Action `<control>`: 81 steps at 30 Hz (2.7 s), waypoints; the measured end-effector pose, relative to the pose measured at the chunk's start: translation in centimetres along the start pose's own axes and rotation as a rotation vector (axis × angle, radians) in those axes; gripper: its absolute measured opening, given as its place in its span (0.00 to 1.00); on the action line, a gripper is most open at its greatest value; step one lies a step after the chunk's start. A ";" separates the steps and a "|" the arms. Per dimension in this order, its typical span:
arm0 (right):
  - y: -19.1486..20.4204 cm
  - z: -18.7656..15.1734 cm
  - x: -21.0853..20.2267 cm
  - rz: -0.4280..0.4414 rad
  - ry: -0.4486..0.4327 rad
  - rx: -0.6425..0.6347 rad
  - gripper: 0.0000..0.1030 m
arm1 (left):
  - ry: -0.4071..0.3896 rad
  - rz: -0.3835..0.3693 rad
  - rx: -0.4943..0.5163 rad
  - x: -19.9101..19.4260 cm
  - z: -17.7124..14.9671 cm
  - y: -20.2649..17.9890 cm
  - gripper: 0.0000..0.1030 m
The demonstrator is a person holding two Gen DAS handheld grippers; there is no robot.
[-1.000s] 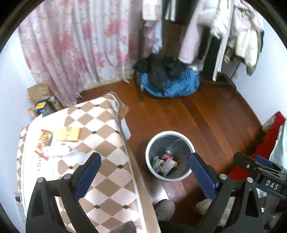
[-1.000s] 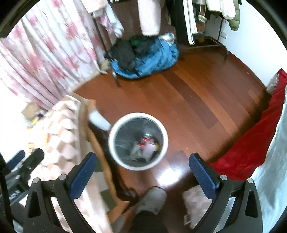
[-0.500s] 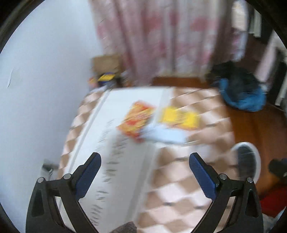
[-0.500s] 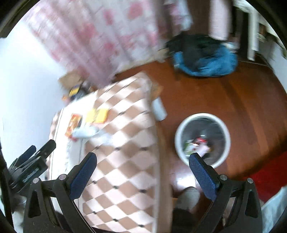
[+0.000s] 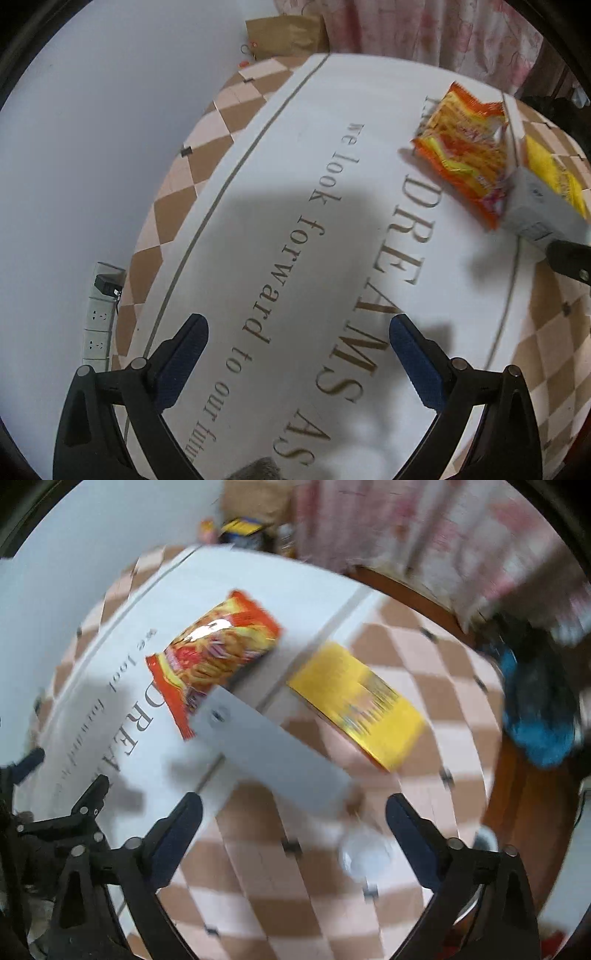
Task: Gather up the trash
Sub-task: 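Grasp the orange snack bag with the left tool while the right tool grasps the white box, then carry the snack bag and white box to the bin and open both tools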
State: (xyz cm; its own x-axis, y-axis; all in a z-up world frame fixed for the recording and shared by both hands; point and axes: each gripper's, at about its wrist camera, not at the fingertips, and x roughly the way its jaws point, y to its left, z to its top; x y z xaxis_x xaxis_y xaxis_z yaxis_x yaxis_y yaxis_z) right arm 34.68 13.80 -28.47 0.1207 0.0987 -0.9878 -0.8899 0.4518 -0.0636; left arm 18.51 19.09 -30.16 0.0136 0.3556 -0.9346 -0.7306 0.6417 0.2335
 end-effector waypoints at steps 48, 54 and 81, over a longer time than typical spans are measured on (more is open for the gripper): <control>-18.9 -4.1 4.7 0.016 0.085 0.568 0.57 | -0.090 -0.280 0.235 0.6 11.7 -9.8 0.24; -17.2 -4.9 3.3 -0.005 0.023 0.533 0.39 | -0.112 -0.249 0.190 -0.1 10.0 -8.4 0.10; -18.8 -22.8 -16.8 0.076 -0.384 0.733 0.38 | -0.497 -0.358 0.217 -24.4 -2.7 -12.4 0.09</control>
State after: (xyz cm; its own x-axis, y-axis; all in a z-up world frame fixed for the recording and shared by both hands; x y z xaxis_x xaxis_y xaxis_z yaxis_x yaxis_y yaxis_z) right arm 39.31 -16.59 -13.96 0.3319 0.3885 -0.8596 -0.4059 0.8814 0.2416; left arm 25.40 0.64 -11.01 0.5828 0.3327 -0.7414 -0.4686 0.8830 0.0279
